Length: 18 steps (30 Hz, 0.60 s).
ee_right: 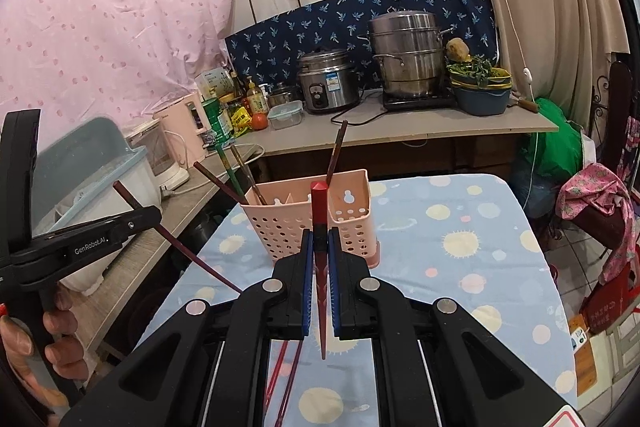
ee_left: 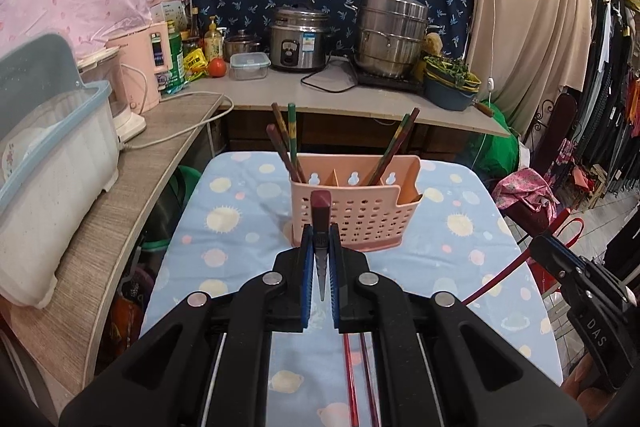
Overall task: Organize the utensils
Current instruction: 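Lift both chopsticks and carry them over the pink basket, then lower the chopsticks into the pink basket and open both tools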
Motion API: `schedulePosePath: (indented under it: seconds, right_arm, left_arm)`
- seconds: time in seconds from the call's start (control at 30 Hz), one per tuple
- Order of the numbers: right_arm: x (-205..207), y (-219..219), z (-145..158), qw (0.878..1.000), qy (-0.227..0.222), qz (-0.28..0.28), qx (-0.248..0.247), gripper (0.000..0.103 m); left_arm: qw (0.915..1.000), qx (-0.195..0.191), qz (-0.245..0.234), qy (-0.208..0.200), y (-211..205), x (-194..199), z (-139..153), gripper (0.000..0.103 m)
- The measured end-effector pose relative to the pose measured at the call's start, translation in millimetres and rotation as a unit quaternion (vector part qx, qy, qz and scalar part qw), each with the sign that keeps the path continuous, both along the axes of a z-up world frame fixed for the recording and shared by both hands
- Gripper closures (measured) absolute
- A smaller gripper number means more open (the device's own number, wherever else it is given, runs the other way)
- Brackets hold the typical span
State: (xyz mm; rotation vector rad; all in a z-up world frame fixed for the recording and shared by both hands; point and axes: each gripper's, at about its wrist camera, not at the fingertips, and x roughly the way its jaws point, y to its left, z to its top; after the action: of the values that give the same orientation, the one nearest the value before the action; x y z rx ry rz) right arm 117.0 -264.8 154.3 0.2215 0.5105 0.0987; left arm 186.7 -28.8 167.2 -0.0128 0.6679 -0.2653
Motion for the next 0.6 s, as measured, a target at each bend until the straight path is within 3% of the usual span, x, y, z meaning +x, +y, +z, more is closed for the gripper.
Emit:
schedulePosePath:
  seconds: [0.6]
  right_arm:
    - [42,-8,48,0.998,-0.048,0.006,0.027,0.096]
  left_arm:
    - [0.9987,-0.027,-0.001,-0.044,-6,28,58,0.096]
